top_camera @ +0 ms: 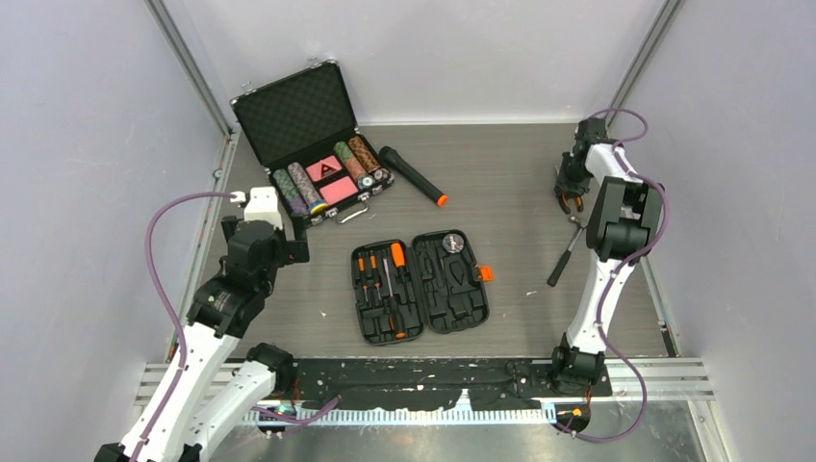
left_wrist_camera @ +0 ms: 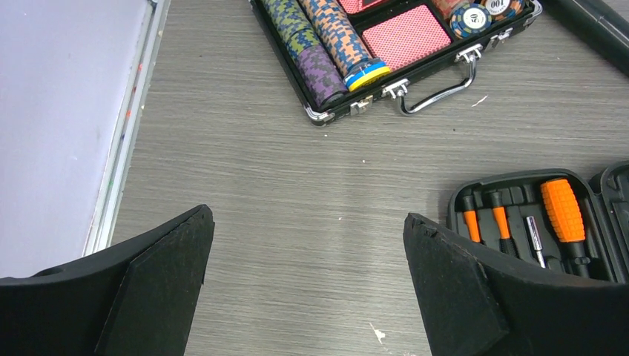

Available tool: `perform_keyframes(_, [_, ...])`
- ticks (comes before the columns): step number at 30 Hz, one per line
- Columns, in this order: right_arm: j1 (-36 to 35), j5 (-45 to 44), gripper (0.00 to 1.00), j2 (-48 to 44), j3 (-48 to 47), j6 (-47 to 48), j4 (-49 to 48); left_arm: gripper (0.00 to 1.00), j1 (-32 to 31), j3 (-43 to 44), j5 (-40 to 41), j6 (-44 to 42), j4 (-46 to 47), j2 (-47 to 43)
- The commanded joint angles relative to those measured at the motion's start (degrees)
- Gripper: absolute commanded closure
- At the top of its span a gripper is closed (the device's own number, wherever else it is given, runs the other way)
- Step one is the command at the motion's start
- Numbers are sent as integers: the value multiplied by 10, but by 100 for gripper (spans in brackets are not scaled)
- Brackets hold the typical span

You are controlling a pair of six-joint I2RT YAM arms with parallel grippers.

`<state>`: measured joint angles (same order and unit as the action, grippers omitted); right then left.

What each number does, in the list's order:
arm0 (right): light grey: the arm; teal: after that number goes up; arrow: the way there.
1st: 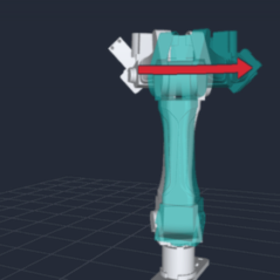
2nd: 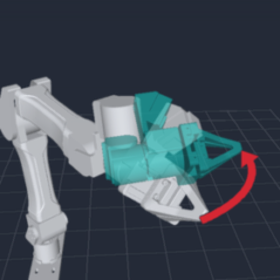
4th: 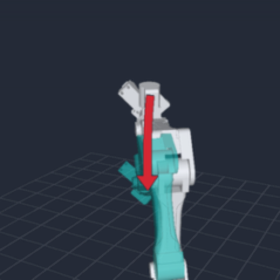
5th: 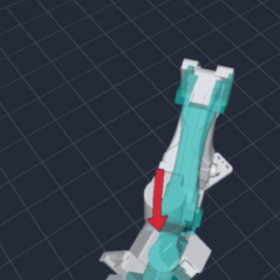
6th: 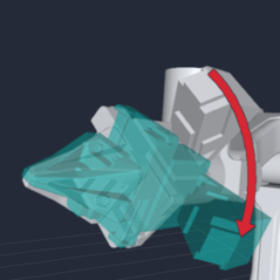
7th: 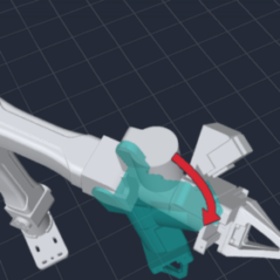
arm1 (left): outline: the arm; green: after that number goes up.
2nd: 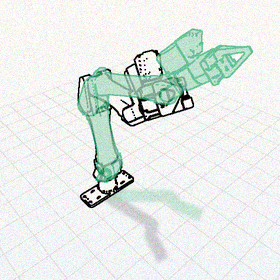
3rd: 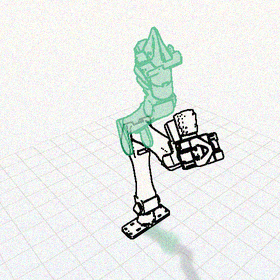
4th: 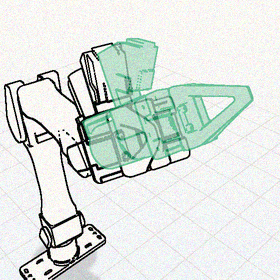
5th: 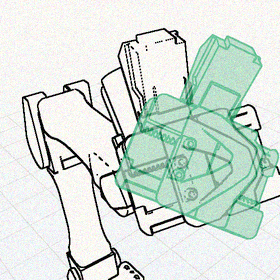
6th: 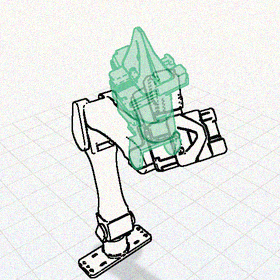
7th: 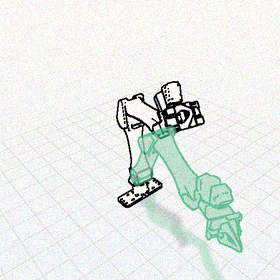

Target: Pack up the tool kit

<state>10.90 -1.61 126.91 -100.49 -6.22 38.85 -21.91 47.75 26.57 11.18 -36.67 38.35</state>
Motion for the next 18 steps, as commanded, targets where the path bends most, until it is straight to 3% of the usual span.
perform_keyframes(1, [-11, 8, 79, 14, -34, 20, 5, 0, -3, -2, 8, -12, 28, -4])
perform_keyframes(5, [-35, 8, 93, -10, -32, 33, -8, 0, -3, -5, 0, -13, 32, -3])
perform_keyframes(13, [-117, 4, 94, -142, 12, 97, -53, 1, -3, -10, -14, -17, 39, -16])
perform_keyframes(18, [-199, 8, 94, -251, 100, 161, -100, 1, -3, -16, -40, -21, 52, -35])
